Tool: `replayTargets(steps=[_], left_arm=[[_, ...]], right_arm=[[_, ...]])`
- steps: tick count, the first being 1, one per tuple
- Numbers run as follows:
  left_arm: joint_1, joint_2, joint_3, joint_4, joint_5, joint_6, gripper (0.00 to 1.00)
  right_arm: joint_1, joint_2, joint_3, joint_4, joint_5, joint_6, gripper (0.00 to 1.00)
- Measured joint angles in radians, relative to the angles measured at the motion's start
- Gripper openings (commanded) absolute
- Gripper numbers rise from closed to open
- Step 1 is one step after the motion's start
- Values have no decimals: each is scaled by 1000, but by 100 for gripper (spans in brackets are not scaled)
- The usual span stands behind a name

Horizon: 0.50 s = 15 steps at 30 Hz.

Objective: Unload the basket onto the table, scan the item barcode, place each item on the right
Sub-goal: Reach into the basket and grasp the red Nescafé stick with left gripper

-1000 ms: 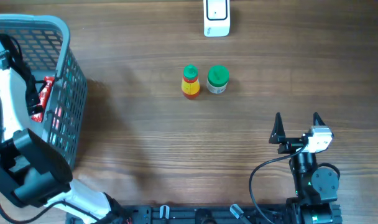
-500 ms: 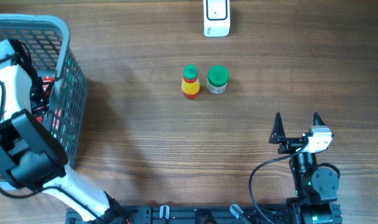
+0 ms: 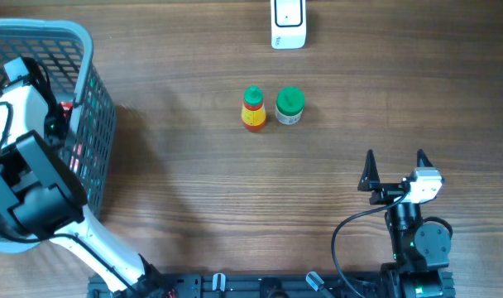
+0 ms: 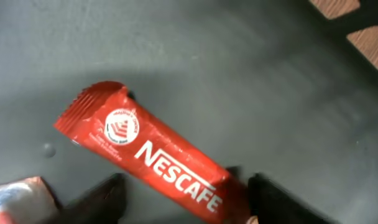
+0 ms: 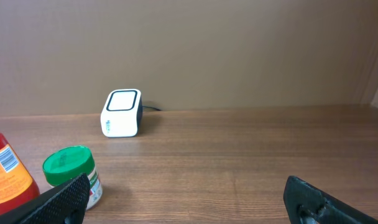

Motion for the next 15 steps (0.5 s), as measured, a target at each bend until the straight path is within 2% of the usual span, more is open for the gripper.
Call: replayTargets(steps=[2, 4, 10, 15], left_arm=[[0, 8, 6, -3, -4, 5, 16], [0, 11, 6, -5, -6, -2, 4], [0, 14, 15, -33, -8, -3, 4], [4, -7, 7, -50, 2, 52, 4]], right_arm=[[0, 0, 0, 0, 0, 0, 100], [0, 0, 0, 0, 0, 0, 100], [0, 0, 0, 0, 0, 0, 100], [0, 0, 0, 0, 0, 0, 100]])
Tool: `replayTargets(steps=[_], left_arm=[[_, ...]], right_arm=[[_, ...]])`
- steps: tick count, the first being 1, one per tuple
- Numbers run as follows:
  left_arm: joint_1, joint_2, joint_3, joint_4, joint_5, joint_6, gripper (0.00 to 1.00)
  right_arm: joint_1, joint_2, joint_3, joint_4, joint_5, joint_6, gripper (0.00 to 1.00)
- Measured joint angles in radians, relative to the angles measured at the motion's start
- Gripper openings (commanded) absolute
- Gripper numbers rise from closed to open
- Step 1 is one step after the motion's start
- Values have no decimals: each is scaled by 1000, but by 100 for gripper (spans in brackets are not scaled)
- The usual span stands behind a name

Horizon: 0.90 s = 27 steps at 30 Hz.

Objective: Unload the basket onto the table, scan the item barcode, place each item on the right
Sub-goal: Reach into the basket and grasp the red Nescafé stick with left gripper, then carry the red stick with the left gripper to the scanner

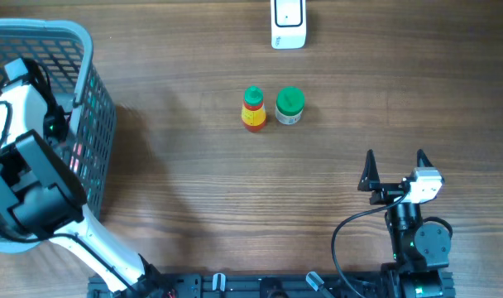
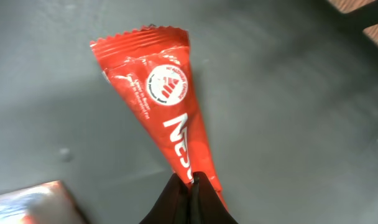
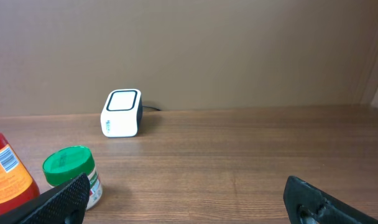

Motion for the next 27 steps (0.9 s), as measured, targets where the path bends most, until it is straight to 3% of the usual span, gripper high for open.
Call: replayTargets(steps=[4, 18, 22, 27], left_arm=[[12, -88, -13, -6, 10, 21, 4], [15, -710, -13, -4, 28, 64, 4], [-87, -859, -13, 20, 37, 126, 4], [-332, -948, -13, 53, 43, 312, 4]], right_arm=[[0, 0, 0, 0, 0, 0, 100], [0, 0, 0, 0, 0, 0, 100], [0, 0, 0, 0, 0, 0, 100], [0, 0, 0, 0, 0, 0, 100]])
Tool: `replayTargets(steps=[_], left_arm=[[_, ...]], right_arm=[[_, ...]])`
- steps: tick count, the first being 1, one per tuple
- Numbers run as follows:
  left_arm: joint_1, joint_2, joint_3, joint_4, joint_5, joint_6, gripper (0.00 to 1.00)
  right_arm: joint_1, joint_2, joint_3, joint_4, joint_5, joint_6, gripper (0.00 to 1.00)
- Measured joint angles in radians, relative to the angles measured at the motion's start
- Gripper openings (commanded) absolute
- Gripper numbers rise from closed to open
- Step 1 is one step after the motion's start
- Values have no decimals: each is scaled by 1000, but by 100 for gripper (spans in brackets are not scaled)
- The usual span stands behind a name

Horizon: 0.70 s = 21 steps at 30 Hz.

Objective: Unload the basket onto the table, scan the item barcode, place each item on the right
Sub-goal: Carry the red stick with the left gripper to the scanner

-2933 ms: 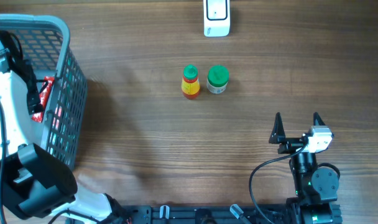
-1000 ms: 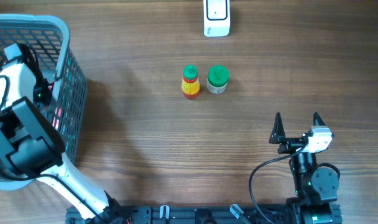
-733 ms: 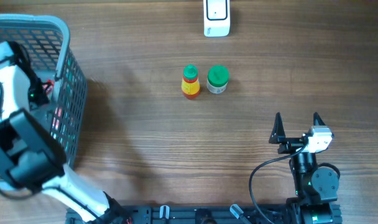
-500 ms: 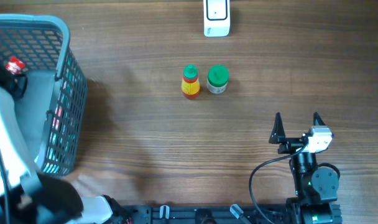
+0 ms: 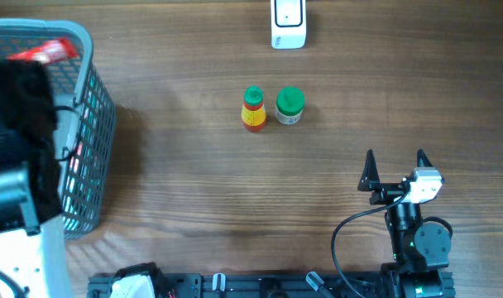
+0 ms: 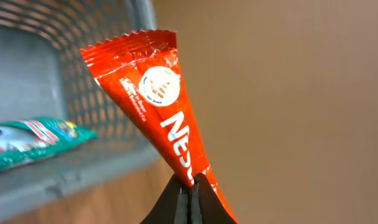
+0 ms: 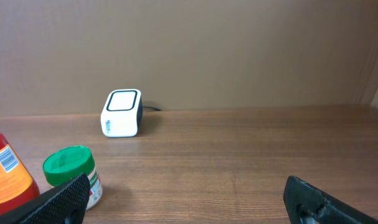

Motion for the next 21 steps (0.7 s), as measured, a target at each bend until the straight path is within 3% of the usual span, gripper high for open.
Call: replayTargets(steps=[9, 15, 21], left_arm=[[-409, 110, 0, -100, 3, 262, 4], [-524, 265, 0, -254, -5, 305, 4], [-595, 441, 0, -279, -8, 308, 4]], right_arm=[[0, 0, 0, 0, 0, 0, 100], [0, 0, 0, 0, 0, 0, 100], [0, 0, 0, 0, 0, 0, 100]])
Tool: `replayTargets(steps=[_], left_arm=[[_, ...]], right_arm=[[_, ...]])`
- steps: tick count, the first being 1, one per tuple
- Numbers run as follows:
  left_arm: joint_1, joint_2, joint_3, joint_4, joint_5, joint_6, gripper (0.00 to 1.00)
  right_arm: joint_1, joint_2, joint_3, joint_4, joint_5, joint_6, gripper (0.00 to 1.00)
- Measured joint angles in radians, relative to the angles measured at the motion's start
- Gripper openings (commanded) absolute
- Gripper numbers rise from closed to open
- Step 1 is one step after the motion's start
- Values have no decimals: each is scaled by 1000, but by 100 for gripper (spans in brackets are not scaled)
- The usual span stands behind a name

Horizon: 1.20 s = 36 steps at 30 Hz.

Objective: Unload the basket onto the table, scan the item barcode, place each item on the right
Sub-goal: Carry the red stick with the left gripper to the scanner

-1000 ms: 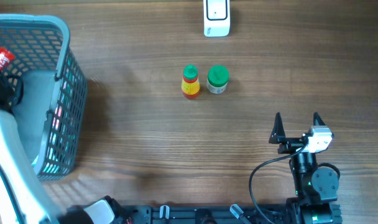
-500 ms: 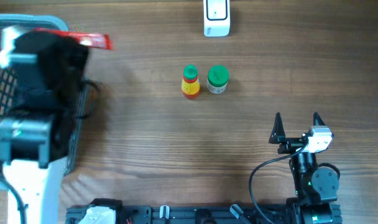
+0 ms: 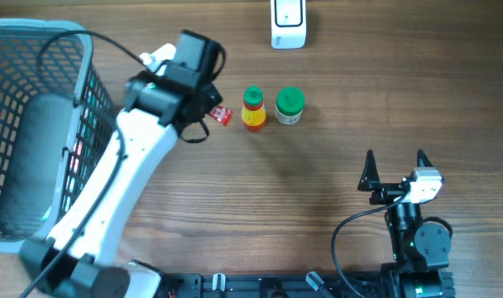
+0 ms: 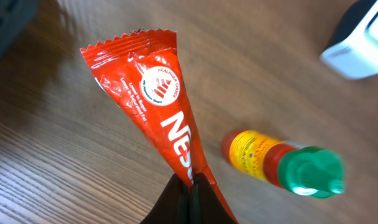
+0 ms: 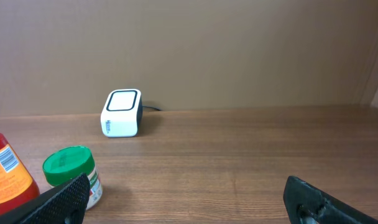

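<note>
My left gripper [image 4: 190, 186] is shut on a red Nescafe sachet [image 4: 155, 109], held above the table just left of the red sauce bottle [image 4: 267, 155]. In the overhead view the sachet [image 3: 220, 115] shows beside that bottle [image 3: 252, 109], under the left arm. The white barcode scanner [image 3: 288, 22] stands at the far edge, its corner [image 4: 363, 43] visible in the left wrist view. My right gripper [image 5: 188, 199] is open at the near right of the table, nothing between its fingers.
A grey basket [image 3: 45, 124] stands at the left edge. A green-lidded jar [image 3: 289, 106] stands right of the sauce bottle. The right arm [image 3: 400, 194] rests at the near right.
The left gripper, still shut on the sachet, has moved from above the basket's far corner rightward to the table beside the sauce bottle. The right arm has not moved.
The left gripper was open around the sachet on the basket floor. It then shut on the sachet's end. Later it held the sachet raised above the basket rim, and now holds it over the table near the bottle.
</note>
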Motion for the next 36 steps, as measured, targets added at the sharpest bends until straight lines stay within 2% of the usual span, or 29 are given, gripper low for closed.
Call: replayTargets(steps=[15, 26, 36], left_arm=[[-43, 314, 0, 55, 35, 3, 4], [-133, 358, 0, 164, 49, 3, 4], [-143, 386, 0, 174, 49, 3, 4]], right_arm=[[0, 0, 0, 0, 0, 0, 100], [0, 0, 0, 0, 0, 0, 100], [0, 0, 0, 0, 0, 0, 100]])
